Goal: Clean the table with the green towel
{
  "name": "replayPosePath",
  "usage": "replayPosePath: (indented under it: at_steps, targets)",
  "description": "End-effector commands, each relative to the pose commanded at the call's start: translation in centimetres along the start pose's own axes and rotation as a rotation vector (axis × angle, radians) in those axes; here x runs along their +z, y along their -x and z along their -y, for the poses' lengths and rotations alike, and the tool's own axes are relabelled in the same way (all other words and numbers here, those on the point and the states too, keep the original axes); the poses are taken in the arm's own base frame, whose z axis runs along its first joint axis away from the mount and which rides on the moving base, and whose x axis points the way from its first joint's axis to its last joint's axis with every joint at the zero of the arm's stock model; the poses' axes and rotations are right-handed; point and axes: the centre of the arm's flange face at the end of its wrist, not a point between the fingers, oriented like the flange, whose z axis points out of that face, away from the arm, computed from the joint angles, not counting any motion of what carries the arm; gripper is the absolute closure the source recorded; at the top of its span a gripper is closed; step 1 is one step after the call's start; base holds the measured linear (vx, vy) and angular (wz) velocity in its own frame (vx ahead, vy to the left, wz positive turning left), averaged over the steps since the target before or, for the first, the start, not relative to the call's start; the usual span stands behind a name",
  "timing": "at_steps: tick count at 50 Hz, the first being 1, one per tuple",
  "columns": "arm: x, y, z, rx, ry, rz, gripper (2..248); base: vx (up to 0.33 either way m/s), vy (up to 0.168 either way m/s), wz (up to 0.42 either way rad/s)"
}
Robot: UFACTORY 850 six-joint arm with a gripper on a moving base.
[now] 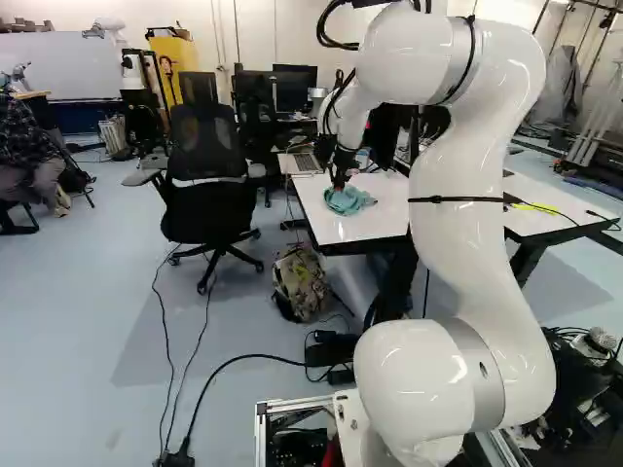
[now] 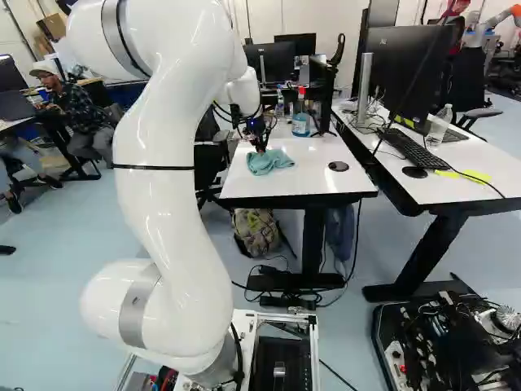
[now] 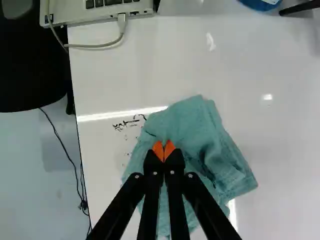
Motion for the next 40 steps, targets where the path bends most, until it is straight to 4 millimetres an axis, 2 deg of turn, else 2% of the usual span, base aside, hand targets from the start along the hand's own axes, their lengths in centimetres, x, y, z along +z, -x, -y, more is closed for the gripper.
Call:
replayPosePath:
  at_steps: [24,40]
  targets:
    - [1.3,-2.6,4.1,-0.054,-0.024,-0.029,229,0.000,0.000,0.000]
    - [1.0,-2.0,6.8,-0.091,-0.040,-0.024,229,0.000,0.000,0.000]
